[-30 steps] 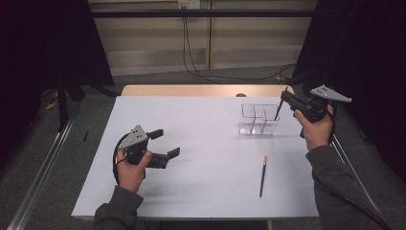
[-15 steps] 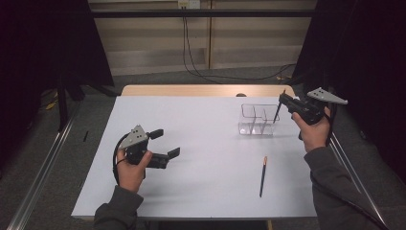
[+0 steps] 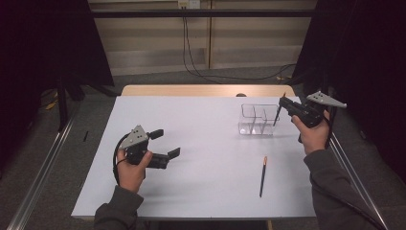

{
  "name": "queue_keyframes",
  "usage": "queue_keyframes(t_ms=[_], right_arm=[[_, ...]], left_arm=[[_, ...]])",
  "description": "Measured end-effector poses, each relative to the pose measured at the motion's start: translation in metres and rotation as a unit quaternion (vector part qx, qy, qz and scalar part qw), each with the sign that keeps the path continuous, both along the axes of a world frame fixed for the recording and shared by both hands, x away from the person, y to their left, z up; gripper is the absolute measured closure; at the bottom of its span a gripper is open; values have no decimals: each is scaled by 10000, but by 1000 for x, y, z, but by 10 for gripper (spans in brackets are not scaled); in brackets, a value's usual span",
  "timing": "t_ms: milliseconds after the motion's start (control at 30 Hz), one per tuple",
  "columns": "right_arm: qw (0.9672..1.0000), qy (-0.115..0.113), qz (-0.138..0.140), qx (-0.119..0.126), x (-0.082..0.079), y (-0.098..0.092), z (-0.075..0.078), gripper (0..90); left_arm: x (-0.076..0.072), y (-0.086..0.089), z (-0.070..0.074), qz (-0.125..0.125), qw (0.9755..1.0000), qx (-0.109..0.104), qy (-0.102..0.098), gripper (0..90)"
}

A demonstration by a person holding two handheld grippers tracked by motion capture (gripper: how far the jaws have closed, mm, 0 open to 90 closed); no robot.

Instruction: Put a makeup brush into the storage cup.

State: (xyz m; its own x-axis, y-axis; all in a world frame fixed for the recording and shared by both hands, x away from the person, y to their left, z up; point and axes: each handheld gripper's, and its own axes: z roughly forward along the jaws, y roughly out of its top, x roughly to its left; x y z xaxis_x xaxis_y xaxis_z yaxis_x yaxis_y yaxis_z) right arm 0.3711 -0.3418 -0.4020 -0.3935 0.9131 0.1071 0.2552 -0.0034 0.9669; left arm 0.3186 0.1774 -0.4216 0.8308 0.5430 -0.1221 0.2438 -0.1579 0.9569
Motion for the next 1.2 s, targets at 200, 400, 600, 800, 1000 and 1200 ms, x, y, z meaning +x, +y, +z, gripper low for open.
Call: queue_keyframes(t_ms=[200, 400, 600, 800, 1000, 1200], right_arm=[[10000, 44, 10, 5, 0, -1, -5, 848], [10000, 72, -8, -17, -1, -1, -10, 847], [9999, 118, -18, 15, -1, -2, -15, 847], [9998, 193, -24, 4, -2, -2, -19, 846], [9997, 238, -13, -30, -2, -3, -22, 845], [9996, 286, -56, 19, -3, -4, -25, 845]], left_arm=[[0, 1, 1, 13, 10000, 0, -23, 35], [0, 0, 0, 0, 10000, 1, -15, 35], [-1, 0, 1, 53, 10000, 38, -7, 35], [-1, -1, 0, 52, 10000, 60, -11, 35], [-2, -1, 1, 101, 9999, 64, -9, 35], [-1, -1, 1, 66, 10000, 60, -26, 35]])
